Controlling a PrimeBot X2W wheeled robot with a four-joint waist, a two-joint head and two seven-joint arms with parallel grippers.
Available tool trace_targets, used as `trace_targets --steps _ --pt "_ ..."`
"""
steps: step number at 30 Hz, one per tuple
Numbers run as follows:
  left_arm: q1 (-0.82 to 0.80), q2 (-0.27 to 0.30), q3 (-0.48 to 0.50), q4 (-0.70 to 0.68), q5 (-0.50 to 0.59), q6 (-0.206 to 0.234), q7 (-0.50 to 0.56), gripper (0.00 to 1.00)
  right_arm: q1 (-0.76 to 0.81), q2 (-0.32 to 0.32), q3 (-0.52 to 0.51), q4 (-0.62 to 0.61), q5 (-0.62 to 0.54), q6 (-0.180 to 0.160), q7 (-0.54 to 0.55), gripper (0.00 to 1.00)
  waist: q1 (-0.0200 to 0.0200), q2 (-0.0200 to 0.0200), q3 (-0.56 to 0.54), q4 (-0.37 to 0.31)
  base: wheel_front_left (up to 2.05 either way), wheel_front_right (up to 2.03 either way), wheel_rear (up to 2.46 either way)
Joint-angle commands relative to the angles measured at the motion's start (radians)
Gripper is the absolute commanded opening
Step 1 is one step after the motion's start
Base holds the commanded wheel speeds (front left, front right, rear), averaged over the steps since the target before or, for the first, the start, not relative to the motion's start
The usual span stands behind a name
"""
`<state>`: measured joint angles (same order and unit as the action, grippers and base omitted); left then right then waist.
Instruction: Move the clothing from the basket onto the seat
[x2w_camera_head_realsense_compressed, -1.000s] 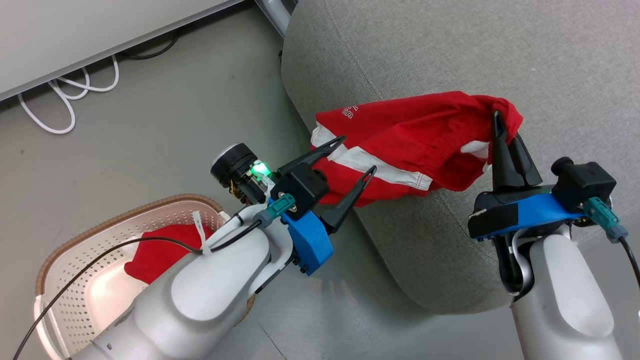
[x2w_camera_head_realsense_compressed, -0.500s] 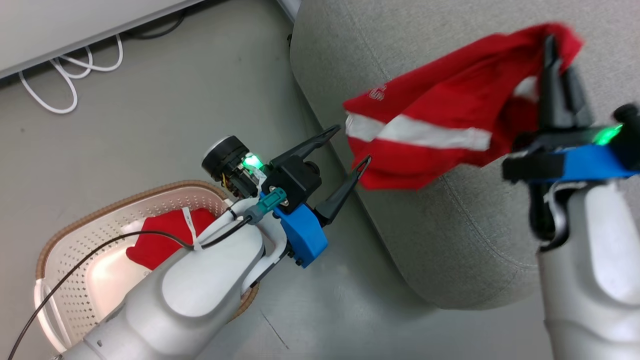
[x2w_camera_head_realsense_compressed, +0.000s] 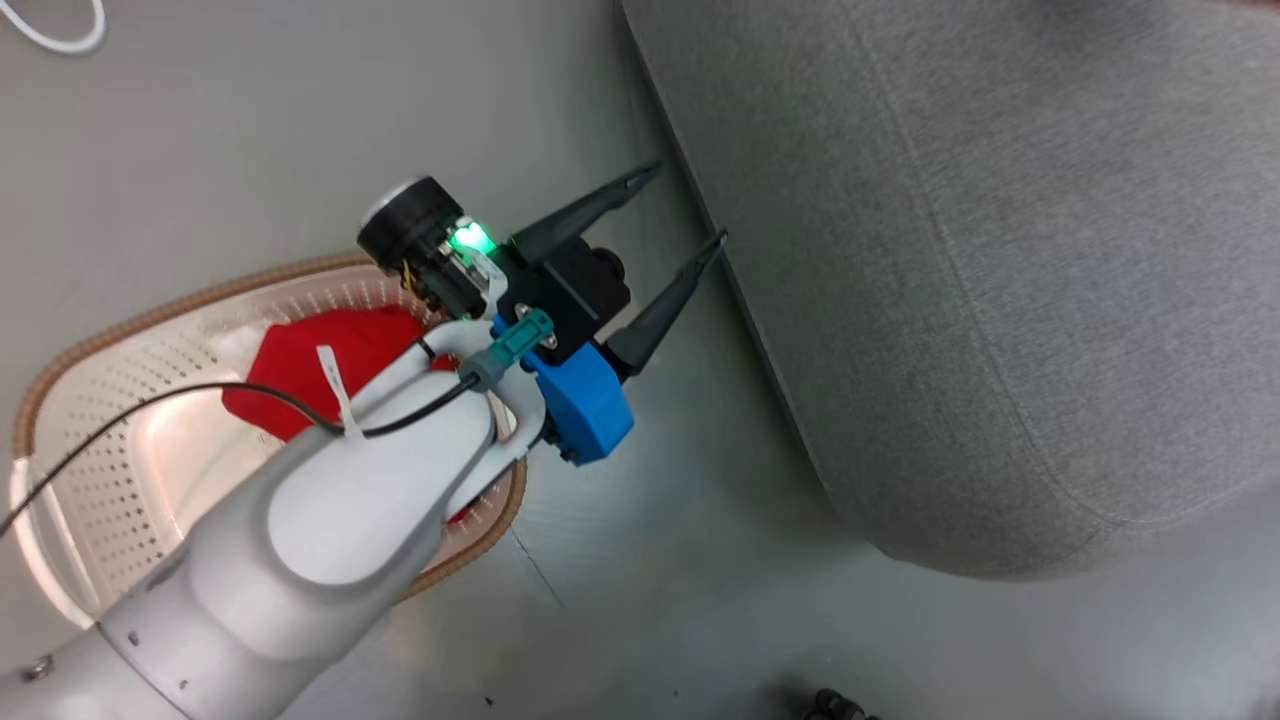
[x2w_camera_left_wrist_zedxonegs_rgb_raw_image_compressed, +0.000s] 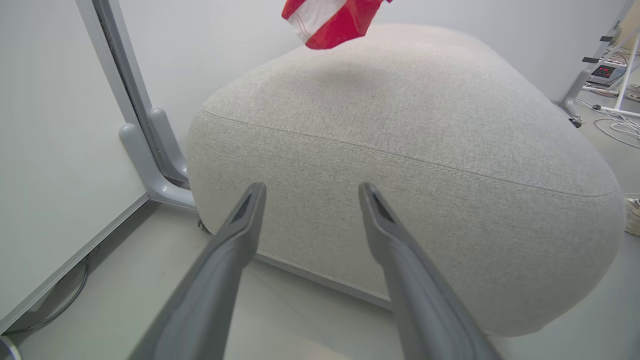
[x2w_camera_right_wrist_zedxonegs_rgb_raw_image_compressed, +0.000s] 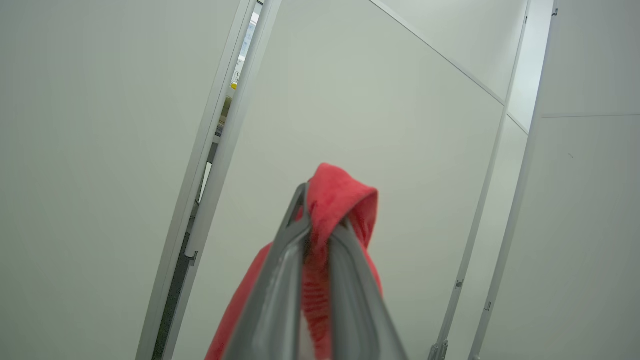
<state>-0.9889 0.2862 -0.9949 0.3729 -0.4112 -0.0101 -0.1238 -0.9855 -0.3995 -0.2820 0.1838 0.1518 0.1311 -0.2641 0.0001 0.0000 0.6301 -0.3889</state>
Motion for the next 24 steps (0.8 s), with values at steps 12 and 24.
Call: trace_targets --steps 12,24 --pt "-0.093 0.068 0.000 -0.105 0.036 0.006 0.074 1.00 -0.143 -0.147 -0.115 0.174 0.003 -0.001 -0.001 0.00 -0.0001 0.0000 0.210 -0.002 0.00 0.00 0.00" --pt "-0.107 0.093 -0.004 -0.142 0.034 0.012 0.095 1.00 -0.046 -0.020 -0.149 0.324 -0.061 -0.001 -0.001 0.00 -0.0001 0.0000 0.254 0.012 0.00 0.00 0.00"
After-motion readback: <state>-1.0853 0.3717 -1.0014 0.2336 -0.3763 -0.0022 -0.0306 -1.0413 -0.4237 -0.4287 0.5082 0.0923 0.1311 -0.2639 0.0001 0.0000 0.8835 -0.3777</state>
